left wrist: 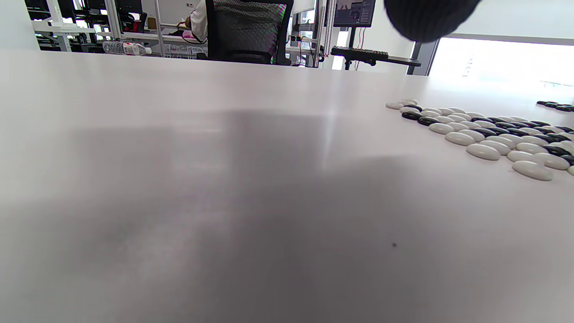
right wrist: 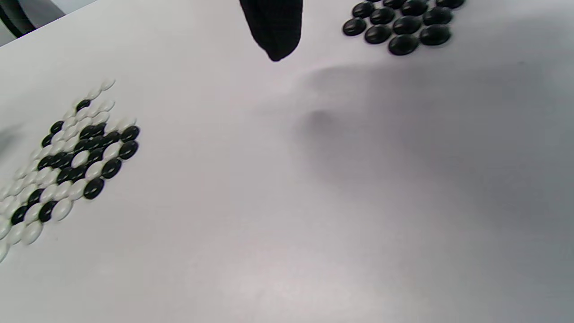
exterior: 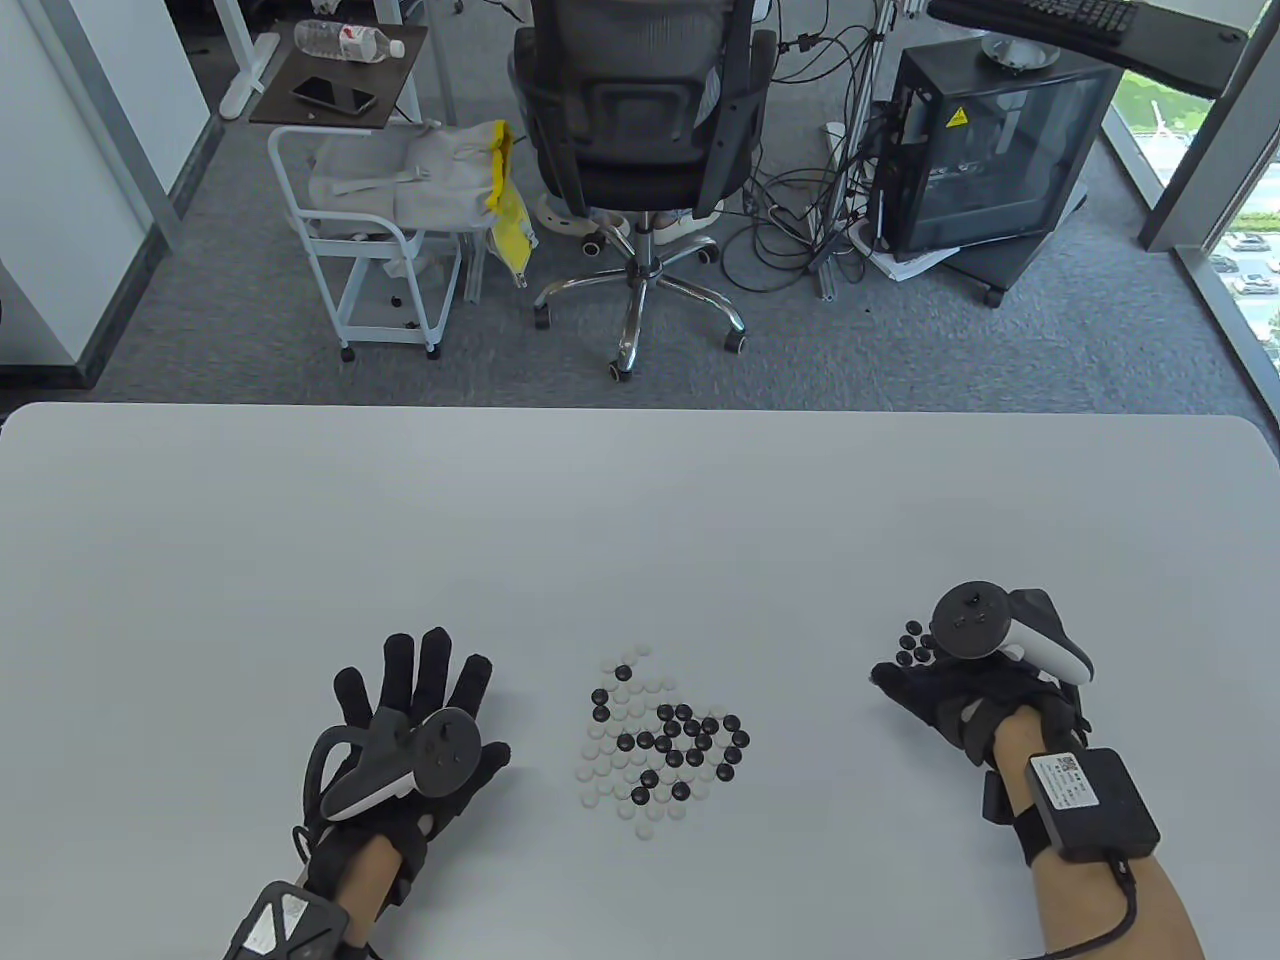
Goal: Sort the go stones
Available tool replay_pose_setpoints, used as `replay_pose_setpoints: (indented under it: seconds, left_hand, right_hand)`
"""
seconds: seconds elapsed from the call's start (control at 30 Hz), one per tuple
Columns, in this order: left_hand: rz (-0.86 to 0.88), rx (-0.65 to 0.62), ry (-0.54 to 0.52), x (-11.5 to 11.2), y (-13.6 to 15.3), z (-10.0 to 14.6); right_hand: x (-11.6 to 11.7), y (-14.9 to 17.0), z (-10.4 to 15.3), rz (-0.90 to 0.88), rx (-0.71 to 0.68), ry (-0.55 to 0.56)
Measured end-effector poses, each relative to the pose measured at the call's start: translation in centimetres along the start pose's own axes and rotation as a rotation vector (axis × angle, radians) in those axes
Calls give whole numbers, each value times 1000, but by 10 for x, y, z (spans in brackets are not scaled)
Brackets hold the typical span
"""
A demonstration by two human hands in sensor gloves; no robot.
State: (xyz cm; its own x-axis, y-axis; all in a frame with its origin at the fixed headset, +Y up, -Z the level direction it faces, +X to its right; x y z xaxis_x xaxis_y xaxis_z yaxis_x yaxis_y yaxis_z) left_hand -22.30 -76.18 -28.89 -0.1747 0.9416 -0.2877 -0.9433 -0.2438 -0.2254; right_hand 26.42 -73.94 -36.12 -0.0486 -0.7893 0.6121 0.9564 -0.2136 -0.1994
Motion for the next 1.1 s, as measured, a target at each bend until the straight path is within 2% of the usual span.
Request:
replay_pose_setpoints:
  seconds: [0.3, 0.63, 0.77, 0.87, 1.1]
  left_hand:
    - [0, -3, -4, 0, 0, 1]
    - [3, -5, -10, 0, 1, 1]
    - [7, -4, -12, 0, 2, 2]
    - [11, -1, -12, 1, 3, 3]
    - [10, -3, -17, 1, 4, 3]
  right_hand:
    - [13, -73, -20, 72, -215, -56]
    - [33, -114, -57, 74, -307, -111]
    - [34, -113, -61, 90, -284, -122]
    - [25, -99, -61, 91, -222, -112]
    - [-1, -33, -52, 83, 50, -78]
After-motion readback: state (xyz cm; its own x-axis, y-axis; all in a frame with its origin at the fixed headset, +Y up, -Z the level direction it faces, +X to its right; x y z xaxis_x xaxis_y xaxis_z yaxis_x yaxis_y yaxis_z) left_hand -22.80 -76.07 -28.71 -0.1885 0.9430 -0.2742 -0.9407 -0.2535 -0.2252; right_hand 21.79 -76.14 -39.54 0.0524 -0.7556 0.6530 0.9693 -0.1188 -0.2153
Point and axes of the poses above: the tracker on the back of each hand, its own y axis roughly to the little-finger side, its own z axis roughly from the fingertips to the wrist, x = y × z, the point moved 1 cm from there along -z, roughly from the wrist to the fingertips, and after that the axes turned 12 degrees about z, right-handed, at the moved point
